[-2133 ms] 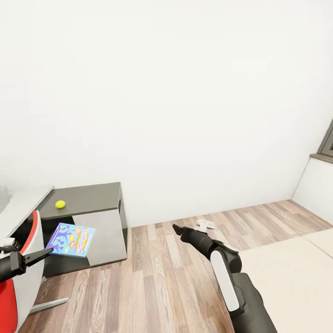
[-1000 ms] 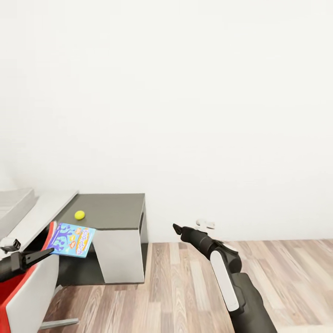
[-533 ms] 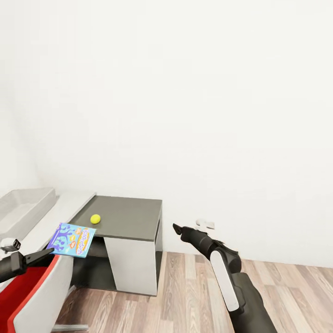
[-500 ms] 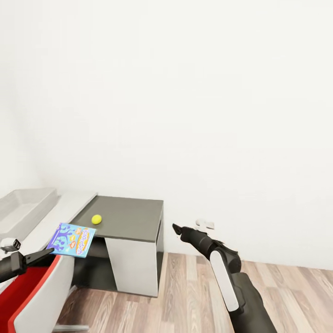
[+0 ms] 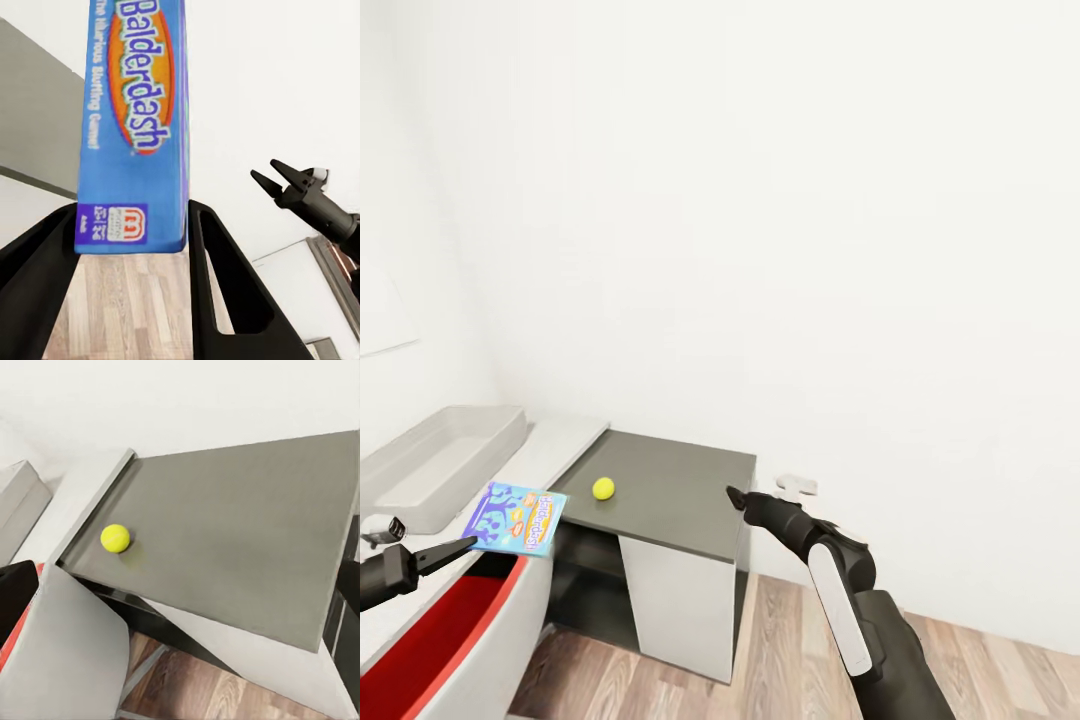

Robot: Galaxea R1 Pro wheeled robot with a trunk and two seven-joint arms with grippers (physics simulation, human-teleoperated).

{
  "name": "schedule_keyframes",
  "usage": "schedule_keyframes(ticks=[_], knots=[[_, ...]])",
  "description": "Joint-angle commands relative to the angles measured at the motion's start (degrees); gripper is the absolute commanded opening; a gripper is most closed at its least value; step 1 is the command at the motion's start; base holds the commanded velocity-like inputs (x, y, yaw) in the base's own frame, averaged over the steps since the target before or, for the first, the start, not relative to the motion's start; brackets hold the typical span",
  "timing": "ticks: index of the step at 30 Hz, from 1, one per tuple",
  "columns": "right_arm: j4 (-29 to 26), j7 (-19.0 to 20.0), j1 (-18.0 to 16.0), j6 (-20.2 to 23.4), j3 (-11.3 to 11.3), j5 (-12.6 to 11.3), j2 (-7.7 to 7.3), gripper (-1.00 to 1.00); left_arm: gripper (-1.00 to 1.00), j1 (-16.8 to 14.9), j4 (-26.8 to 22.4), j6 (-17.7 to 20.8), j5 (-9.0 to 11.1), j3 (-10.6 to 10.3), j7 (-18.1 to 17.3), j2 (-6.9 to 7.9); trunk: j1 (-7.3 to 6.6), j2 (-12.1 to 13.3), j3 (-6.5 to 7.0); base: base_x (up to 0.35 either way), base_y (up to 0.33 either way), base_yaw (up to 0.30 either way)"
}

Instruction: Put all the toys in the child's room - the three board games (two on the bed and one on the table), the two jigsaw puzzles on the table, and the tennis ball on the table - inside the toy box on the table in the child's room.

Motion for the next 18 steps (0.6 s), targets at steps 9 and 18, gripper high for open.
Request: schedule_keyframes(ticks=[9,18], knots=[[0.0,0.1,0.0,0.3,-0.1,0.0,0.02,1.00,-1.00,-0.1,0.0,0.6,0.0,0.0,-0.3,0.06,0.06,-0.1,0.09,0.315,0.000,0.282],[0.0,0.1,0.0,0.3,0.0,0.0,0.02,1.00,-1.00,-0.1,0.0,0.5,0.1,0.0,-0.3,-0.01,0.06,-0.1,0.29,0.283,0.009,0.282]])
